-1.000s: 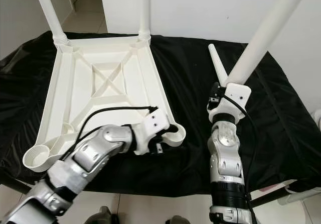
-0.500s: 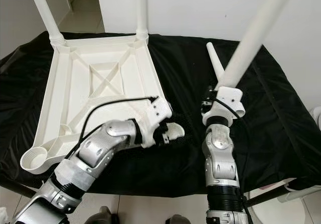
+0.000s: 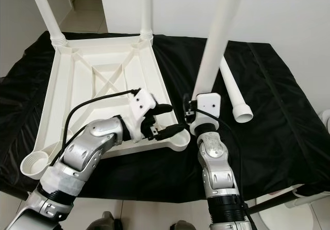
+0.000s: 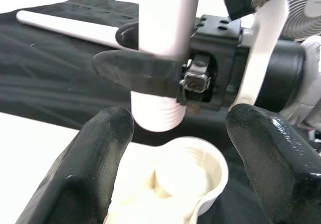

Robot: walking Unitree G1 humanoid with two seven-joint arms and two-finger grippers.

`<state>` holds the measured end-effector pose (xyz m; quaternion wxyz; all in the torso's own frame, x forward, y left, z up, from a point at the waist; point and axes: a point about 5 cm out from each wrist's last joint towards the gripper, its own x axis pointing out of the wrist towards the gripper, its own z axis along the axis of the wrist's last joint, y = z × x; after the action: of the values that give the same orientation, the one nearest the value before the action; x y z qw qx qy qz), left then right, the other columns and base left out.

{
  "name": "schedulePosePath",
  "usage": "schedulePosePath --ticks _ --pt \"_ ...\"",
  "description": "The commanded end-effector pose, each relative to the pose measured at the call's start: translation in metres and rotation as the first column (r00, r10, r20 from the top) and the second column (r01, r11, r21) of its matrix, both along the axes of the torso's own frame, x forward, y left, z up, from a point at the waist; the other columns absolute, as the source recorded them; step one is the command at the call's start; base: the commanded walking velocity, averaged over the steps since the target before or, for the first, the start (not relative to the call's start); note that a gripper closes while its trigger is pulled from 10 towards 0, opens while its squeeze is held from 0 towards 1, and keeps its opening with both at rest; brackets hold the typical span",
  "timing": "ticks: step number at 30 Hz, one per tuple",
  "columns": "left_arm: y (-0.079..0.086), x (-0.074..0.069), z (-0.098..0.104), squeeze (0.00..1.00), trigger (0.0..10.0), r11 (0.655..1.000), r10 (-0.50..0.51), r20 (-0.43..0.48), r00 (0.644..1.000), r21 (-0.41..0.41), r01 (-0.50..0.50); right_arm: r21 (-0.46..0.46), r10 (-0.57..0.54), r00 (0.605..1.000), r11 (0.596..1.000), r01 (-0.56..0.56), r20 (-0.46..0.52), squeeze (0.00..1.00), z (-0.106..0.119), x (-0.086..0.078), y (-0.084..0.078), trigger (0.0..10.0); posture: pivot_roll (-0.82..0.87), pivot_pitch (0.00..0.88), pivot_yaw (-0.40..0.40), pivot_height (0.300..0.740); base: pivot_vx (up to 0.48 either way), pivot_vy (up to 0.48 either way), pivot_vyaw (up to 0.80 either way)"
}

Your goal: Building children table

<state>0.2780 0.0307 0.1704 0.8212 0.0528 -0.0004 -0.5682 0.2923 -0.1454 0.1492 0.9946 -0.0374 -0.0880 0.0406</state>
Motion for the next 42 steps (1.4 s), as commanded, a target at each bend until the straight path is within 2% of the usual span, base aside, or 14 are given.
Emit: schedulePosePath --ticks 1,3,5,9,16,17,22,24,25,28,34,42 --pt "0.004 0.004 0.005 0.0 10.0 0.993 0.115 0.039 0.993 -0.021 -0.114 0.0 0.012 1.0 1.0 -0.012 0.006 0.0 -0.001 -0.001 0.001 10.0 0.04 0.017 -0.023 0.74 0.0 0.0 0.0" --pt "0.023 0.007 -0.009 0.0 10.0 0.982 0.19 0.015 0.982 -0.004 -0.19 -0.007 0.06 0.998 0.998 -0.06 -0.006 0.0 -0.005 -0.007 0.002 10.0 0.04 0.013 -0.043 0.74 0.0 0.0 0.0" --pt "0.036 0.006 -0.013 0.0 10.0 0.978 0.21 0.007 0.978 -0.015 -0.21 -0.004 0.085 0.996 0.996 -0.085 -0.013 0.0 -0.007 -0.012 0.002 10.0 0.04 0.011 -0.048 0.74 0.0 0.0 0.0" --pt "0.042 0.0 -0.011 0.0 10.0 0.984 0.175 0.021 0.984 -0.032 -0.174 0.006 0.113 0.994 0.994 -0.113 -0.013 0.0 -0.006 -0.014 0.003 10.0 0.05 0.006 -0.056 0.74 0.0 0.0 0.0" --pt "0.045 -0.011 -0.01 0.0 10.0 0.994 0.102 0.04 0.994 -0.046 -0.1 0.019 0.164 0.986 0.986 -0.164 0.013 0.0 -0.002 -0.02 0.007 10.0 0.05 0.001 -0.064 0.74 0.0 0.0 0.0" --pt "0.046 -0.014 -0.012 0.0 10.0 0.995 0.093 0.024 0.995 -0.042 -0.092 0.041 0.193 0.98 0.98 -0.195 0.046 0.0 0.004 -0.024 0.01 10.0 0.05 0.0 -0.065 0.74 0.0 0.0 0.0" --pt "0.046 -0.016 -0.014 0.0 10.0 0.996 0.076 -0.002 0.997 -0.038 -0.076 0.054 0.202 0.978 0.977 -0.205 0.056 0.0 0.006 -0.026 0.011 10.0 0.05 0.0 -0.066 0.74 0.0 0.0 0.0" --pt "0.047 -0.023 -0.013 0.0 10.0 0.999 0.025 0.002 1.0 -0.032 -0.025 0.06 0.234 0.972 0.97 -0.235 0.032 0.0 0.002 -0.03 0.013 10.0 0.05 0.0 -0.069 0.74 0.0 0.0 0.0" --pt "0.048 -0.028 -0.013 0.0 10.0 1.0 -0.023 0.006 1.0 -0.02 0.023 0.074 0.254 0.967 0.965 -0.252 -0.007 0.0 -0.007 -0.033 0.014 10.0 0.05 0.0 -0.069 0.74 0.0 0.0 0.0" --pt "0.05 -0.032 -0.015 0.0 10.0 0.998 -0.057 -0.027 0.998 -0.001 0.057 0.077 0.28 0.957 0.958 -0.275 -0.068 0.0 -0.023 -0.038 0.015 10.0 0.05 0.0 -0.07 0.74 0.0 0.0 0.0" --pt "0.051 -0.028 -0.018 0.0 10.0 1.0 0.002 -0.062 0.998 0.027 0.0 0.063 0.328 0.933 0.944 -0.322 -0.149 0.0 -0.04 -0.043 0.016 10.0 0.05 0.0 -0.066 0.74 0.0 0.0 0.0" --pt "0.048 -0.03 -0.017 0.0 10.0 0.999 0.002 -0.061 0.998 0.037 0.001 0.031 0.387 0.903 0.921 -0.389 -0.188 0.0 -0.045 -0.044 0.017 10.0 0.05 0.001 -0.066 0.74 0.0 0.0 0.0"
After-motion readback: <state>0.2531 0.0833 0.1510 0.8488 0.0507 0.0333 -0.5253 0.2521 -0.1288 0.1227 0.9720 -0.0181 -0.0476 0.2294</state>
